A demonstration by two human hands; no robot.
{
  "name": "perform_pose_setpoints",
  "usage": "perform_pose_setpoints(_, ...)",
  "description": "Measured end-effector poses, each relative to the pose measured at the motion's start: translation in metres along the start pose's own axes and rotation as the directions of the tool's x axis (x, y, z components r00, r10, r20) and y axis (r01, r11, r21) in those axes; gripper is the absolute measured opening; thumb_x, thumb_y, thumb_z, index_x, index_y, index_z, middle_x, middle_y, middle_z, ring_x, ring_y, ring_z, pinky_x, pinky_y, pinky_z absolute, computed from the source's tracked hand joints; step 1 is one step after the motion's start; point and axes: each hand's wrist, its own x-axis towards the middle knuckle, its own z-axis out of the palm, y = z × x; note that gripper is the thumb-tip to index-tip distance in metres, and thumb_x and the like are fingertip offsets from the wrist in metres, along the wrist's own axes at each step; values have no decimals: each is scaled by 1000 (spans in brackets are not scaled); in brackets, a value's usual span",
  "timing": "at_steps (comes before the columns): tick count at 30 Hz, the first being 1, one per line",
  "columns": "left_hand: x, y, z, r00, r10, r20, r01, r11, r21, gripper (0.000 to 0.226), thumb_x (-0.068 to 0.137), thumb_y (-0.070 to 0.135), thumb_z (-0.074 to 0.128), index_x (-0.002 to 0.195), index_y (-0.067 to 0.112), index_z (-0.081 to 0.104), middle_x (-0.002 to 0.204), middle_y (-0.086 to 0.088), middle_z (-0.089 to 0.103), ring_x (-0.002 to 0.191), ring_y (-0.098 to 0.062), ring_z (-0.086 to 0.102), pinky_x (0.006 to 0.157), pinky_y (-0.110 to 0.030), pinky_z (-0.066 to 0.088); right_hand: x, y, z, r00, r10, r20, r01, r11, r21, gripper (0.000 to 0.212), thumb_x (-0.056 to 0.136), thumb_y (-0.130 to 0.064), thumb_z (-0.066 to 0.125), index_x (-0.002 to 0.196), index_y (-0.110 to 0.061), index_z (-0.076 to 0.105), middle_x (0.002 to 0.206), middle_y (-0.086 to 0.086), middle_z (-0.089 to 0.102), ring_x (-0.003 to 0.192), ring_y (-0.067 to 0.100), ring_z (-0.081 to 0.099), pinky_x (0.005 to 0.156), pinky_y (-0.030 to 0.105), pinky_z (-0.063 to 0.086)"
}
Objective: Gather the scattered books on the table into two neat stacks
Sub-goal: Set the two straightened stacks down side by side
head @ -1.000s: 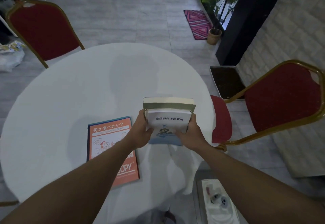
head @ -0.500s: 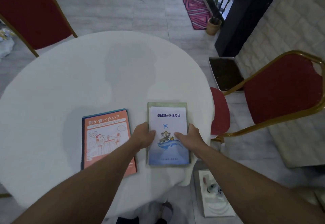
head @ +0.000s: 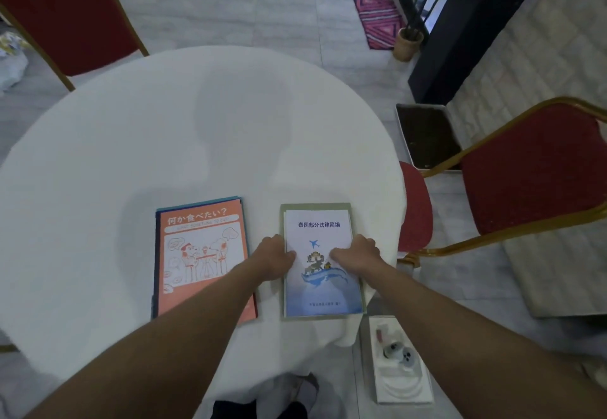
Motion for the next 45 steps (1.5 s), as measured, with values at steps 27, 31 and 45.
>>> perform_pose_setpoints(27, -47, -167, -76, 834, -483, -267, 435, 873, -218, 60, 89, 32, 63, 135, 4, 37, 134, -18, 43, 125, -34, 47, 104, -41, 46, -35, -147, 133, 971, -203, 128, 207, 978, -18, 75, 68, -31, 84, 128, -5, 47, 127, 13, 55, 110, 29, 62, 84, 37, 58)
perform_pose_setpoints(31, -44, -169, -83, 820, -543, -183, 410, 779, -475, 48, 85, 21, 68, 126, 10, 45, 128, -17, 53, 115, -34, 57, 94, -47, 55, -29, -154, 128, 972, -154, 178, 146, 988, 56, 60, 66, -22, 86, 117, -3, 62, 117, 13, 67, 105, 28, 67, 88, 40, 59)
perform_pose_setpoints(45, -9, -136, -132, 899, -353, -260, 127, 777, -617, 40, 94, 10, 56, 132, 11, 44, 138, -15, 49, 111, -33, 63, 86, -49, 60, -6, -185, 98, 978, -182, 103, 130, 915, 382, 55, 86, -4, 71, 117, -12, 26, 111, 9, 58, 80, 17, 64, 52, 25, 53)
